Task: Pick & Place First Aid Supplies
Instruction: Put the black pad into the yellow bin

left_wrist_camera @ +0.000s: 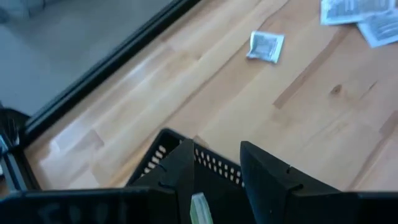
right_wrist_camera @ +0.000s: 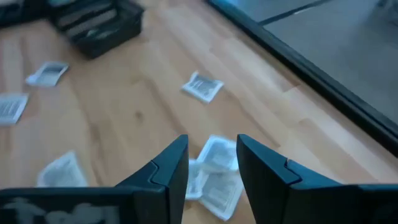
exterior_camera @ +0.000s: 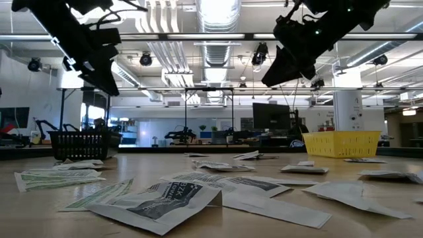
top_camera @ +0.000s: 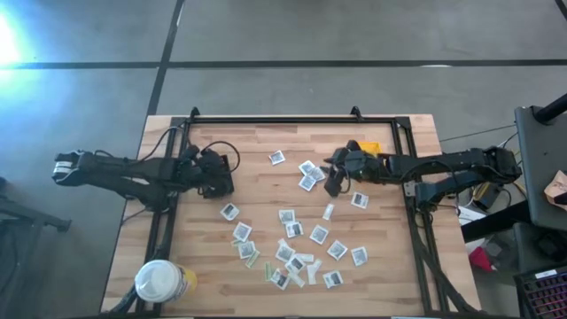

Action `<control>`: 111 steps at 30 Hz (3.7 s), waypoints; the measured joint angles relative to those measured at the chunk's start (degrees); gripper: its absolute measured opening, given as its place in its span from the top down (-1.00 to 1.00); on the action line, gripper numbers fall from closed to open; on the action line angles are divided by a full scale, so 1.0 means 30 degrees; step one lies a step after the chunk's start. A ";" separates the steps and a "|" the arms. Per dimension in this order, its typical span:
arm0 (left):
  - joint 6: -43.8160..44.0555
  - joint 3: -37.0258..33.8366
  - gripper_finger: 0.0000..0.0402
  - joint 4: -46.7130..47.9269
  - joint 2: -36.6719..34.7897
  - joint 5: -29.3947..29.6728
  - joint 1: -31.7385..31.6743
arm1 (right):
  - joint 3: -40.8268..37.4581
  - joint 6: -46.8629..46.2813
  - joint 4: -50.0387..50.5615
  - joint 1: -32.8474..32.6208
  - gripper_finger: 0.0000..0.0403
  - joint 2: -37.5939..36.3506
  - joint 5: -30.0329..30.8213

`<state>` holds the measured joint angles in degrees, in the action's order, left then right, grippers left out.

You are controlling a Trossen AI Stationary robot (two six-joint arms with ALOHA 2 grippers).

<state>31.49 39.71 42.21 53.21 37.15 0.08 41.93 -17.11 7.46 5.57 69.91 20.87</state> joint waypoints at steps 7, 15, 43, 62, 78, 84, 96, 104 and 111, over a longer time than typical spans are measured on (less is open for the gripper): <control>-0.0821 0.0171 0.38 -0.0550 0.0000 -0.0070 0.0007 | 0.0914 -0.0443 0.0007 0.3153 0.32 0.0000 -0.3932; -0.1016 0.0171 0.38 -0.1078 0.0000 -0.2988 0.0012 | 0.2219 -0.0620 0.1183 0.5618 0.32 0.0000 -0.6316; -0.4154 -0.2138 0.38 -1.0351 0.0007 -0.5565 0.1996 | 0.9656 0.0424 1.0448 0.7325 0.32 0.8597 -0.8994; -0.4642 -0.2685 0.38 -1.0550 0.0007 -0.5537 0.2033 | 0.9575 -0.1111 0.9385 0.6467 0.32 1.2131 -0.8965; -0.4620 -0.2713 0.38 -1.0499 0.0007 -0.5523 0.2033 | 0.9353 -0.1102 0.8031 0.6475 0.32 1.2400 -0.8921; -0.4605 -0.2714 0.38 -1.0498 0.0007 -0.5523 0.2033 | 0.8636 -0.1159 0.7002 0.6482 0.32 1.2400 -0.8913; -0.4554 -0.2714 0.38 -1.0498 0.0007 -0.5515 0.2033 | 0.6891 -0.1315 0.4839 0.6540 0.32 1.2400 -0.8925; -0.4554 -0.2714 0.38 -1.0505 0.0007 -0.5508 0.2033 | 0.6471 -0.1750 0.4673 0.6579 0.32 1.2364 -0.9024; -0.4558 -0.2714 0.38 -1.0498 0.0007 -0.5508 0.2033 | 0.6464 -0.1811 0.4832 0.6684 0.49 1.2364 -0.9439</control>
<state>17.81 31.57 10.72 53.23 20.62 6.17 61.32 -22.54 21.96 25.62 107.00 -7.44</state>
